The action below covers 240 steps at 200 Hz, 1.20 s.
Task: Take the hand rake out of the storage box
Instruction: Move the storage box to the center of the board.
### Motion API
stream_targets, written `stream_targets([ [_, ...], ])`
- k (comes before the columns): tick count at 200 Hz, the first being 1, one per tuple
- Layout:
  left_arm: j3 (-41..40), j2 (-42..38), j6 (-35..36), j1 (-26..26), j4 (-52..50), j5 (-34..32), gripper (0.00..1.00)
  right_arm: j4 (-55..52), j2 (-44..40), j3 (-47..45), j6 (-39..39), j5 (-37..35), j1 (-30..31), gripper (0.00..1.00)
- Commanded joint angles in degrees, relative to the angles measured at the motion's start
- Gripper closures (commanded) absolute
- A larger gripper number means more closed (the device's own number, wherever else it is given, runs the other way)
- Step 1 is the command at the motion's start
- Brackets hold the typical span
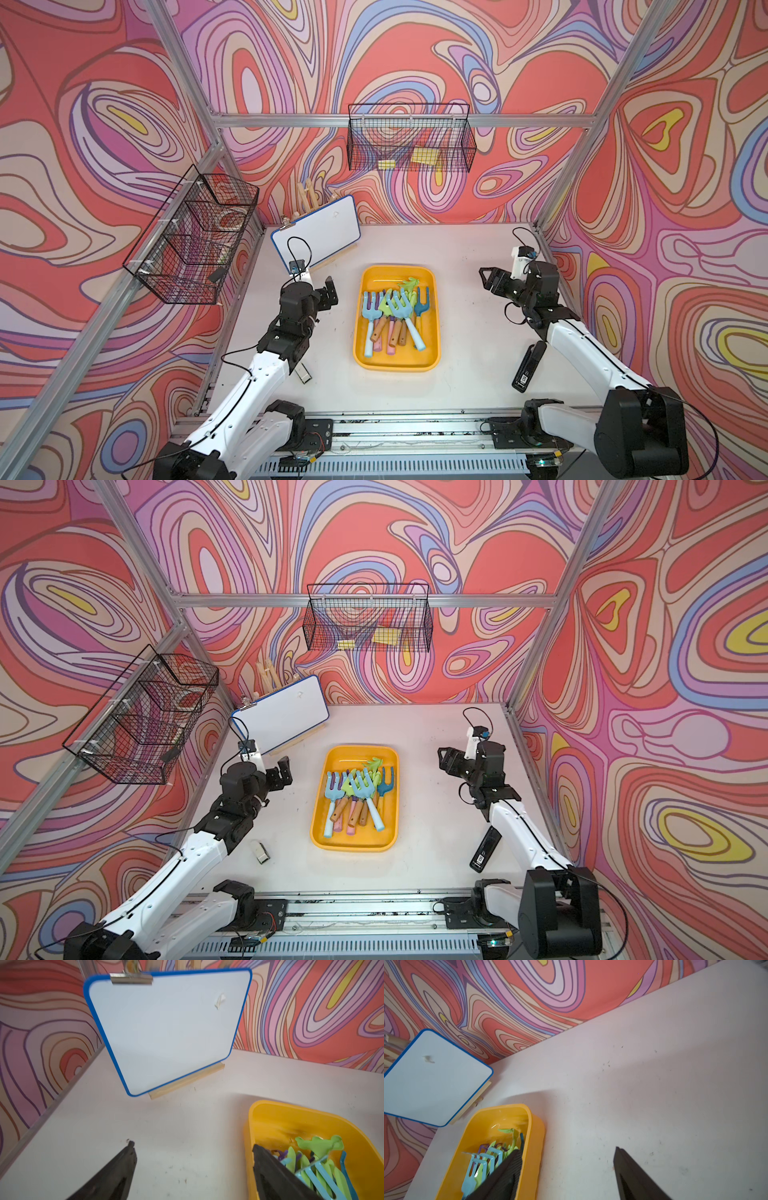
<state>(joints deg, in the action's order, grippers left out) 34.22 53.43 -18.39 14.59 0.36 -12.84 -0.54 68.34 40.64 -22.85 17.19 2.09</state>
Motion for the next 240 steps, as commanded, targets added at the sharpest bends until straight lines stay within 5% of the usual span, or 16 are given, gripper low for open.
stream_targets([
  [1,-0.3,0.8,-6.0,0.1,-10.0,8.4,0.14,-5.1,-1.0,-0.2,-1.5,4.4,3.4,0.28],
  [25,-0.9,4.0,-8.1,0.7,-10.0,17.0,0.17,-7.0,0.4,0.3,-1.6,3.5,9.4,0.32],
  [75,-0.9,4.6,-7.9,2.5,-12.1,19.0,0.33,-11.3,8.6,6.0,-1.4,-1.7,20.2,0.41],
  [112,-0.3,8.7,-7.8,2.6,-12.8,23.3,0.35,-15.3,12.9,10.3,-1.3,-4.3,24.2,0.47],
  [240,1.2,12.2,-7.3,4.0,-11.8,26.6,0.34,-18.8,23.4,15.4,-5.3,-11.9,28.8,0.60],
])
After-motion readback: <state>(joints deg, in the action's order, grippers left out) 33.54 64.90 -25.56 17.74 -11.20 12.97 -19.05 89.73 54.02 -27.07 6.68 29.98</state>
